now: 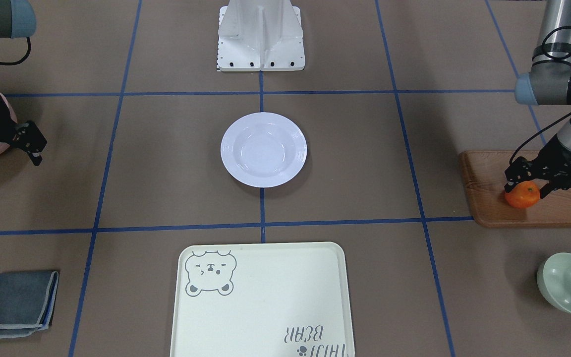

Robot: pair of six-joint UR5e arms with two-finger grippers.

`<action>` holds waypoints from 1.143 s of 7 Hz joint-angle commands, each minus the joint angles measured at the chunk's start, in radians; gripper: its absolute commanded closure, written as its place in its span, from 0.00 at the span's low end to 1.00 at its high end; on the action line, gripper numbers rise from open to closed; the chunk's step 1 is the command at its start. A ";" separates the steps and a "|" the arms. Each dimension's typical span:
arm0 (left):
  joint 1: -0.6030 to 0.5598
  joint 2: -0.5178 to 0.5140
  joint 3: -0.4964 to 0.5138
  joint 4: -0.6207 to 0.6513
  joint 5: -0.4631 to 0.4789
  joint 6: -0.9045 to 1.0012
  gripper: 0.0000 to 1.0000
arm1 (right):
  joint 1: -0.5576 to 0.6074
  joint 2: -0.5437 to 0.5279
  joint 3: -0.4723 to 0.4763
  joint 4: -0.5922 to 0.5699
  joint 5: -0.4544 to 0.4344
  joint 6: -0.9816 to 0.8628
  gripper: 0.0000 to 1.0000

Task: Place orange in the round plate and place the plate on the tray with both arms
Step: 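Lower the left gripper onto the orange while the right arm moves in, then carry the orange with the left gripper onto the white plate while the right arm approaches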

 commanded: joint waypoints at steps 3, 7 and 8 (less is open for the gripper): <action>-0.023 0.000 -0.061 0.018 -0.069 0.008 1.00 | -0.002 0.002 -0.001 0.000 0.001 0.000 0.00; -0.054 -0.129 -0.358 0.344 -0.118 -0.190 1.00 | -0.017 0.023 0.000 0.002 0.004 0.000 0.00; 0.054 -0.168 -0.409 0.389 -0.049 -0.308 1.00 | -0.037 0.058 0.007 0.003 -0.003 0.000 0.00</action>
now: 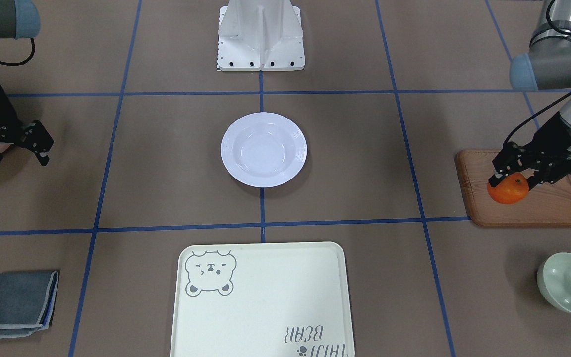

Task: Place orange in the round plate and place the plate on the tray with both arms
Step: 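Carry the orange with the left gripper onto the white plate while the right arm approaches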

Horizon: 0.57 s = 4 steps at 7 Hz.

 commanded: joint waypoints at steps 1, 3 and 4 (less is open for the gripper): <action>0.194 -0.154 -0.099 0.156 0.157 -0.252 1.00 | -0.056 0.074 0.008 0.001 -0.006 0.002 0.00; 0.413 -0.397 -0.098 0.443 0.367 -0.423 1.00 | -0.112 0.177 0.005 0.001 -0.007 -0.006 0.00; 0.506 -0.442 -0.085 0.474 0.441 -0.490 1.00 | -0.157 0.226 0.003 0.000 -0.007 -0.012 0.00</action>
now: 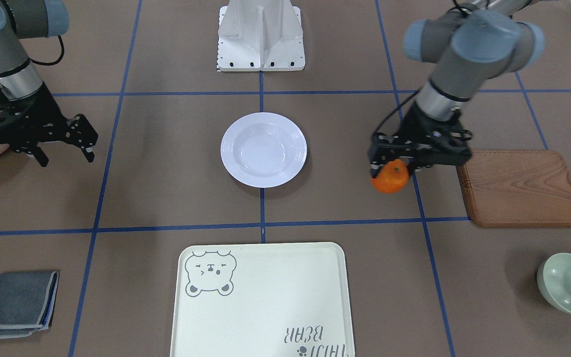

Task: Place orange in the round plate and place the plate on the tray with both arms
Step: 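Carry the orange with the left gripper onto the white plate while the right arm approaches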

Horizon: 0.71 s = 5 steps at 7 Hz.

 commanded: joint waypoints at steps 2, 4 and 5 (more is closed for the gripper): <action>0.264 -0.193 0.135 0.084 0.252 -0.152 1.00 | -0.142 0.111 -0.006 -0.004 -0.072 0.007 0.00; 0.327 -0.292 0.287 0.074 0.291 -0.198 1.00 | -0.207 0.117 -0.011 -0.009 -0.157 0.022 0.00; 0.344 -0.290 0.288 0.074 0.291 -0.197 1.00 | -0.216 0.128 -0.013 -0.015 -0.156 0.033 0.00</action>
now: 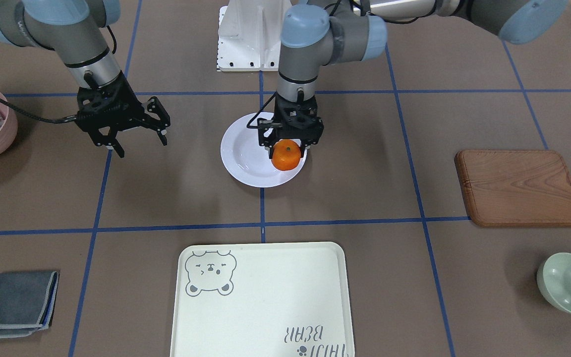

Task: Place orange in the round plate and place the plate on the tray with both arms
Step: 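Carry the orange with the left gripper onto the white plate while the right arm approaches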

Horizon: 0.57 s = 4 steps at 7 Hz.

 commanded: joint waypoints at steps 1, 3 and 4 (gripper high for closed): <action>0.048 -0.015 0.035 -0.001 0.010 -0.006 0.98 | -0.027 0.013 -0.004 -0.006 -0.015 0.013 0.00; 0.049 0.002 0.037 -0.001 0.013 0.000 0.02 | -0.030 0.011 -0.010 -0.006 -0.015 0.013 0.00; 0.049 0.002 0.026 -0.001 0.038 0.000 0.02 | -0.030 0.011 -0.010 -0.006 -0.015 0.013 0.00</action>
